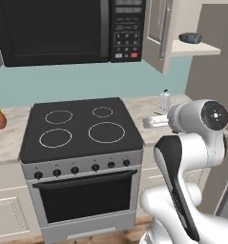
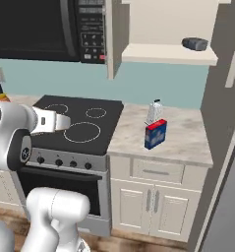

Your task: Pick the cereal and boxed food from the counter and place them in the cabinets closest to them.

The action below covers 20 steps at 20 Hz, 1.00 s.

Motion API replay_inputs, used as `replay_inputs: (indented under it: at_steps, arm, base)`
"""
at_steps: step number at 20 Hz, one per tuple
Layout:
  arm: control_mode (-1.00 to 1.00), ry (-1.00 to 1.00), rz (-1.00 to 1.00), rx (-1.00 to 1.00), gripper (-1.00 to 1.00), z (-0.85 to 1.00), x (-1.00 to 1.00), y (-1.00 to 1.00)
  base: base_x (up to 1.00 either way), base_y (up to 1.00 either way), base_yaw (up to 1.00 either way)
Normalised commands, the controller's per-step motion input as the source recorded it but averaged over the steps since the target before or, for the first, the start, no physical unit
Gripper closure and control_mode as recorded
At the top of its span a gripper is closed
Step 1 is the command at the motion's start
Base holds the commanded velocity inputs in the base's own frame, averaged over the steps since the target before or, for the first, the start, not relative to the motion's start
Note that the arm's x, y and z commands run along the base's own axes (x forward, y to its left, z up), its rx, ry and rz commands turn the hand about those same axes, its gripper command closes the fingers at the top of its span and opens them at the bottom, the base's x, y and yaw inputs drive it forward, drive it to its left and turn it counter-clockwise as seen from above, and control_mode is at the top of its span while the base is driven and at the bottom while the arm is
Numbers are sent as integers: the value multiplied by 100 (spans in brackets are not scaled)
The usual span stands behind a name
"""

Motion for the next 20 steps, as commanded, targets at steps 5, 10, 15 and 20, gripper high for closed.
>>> replay_inputs:
  at_steps: [5, 10, 15, 20]
  arm:
    - [100, 0, 0, 0, -100, 0, 0, 0]
    - [100, 0, 0, 0, -100, 0, 0, 0]
    - [100, 0, 0, 0, -100, 0, 0, 0]
    - [100, 0, 0, 0, -100, 0, 0, 0]
  base:
    - [-10, -70, 0]
    - [-10, -71, 0]
    - [-10, -70, 0]
    - [-10, -66, 0]
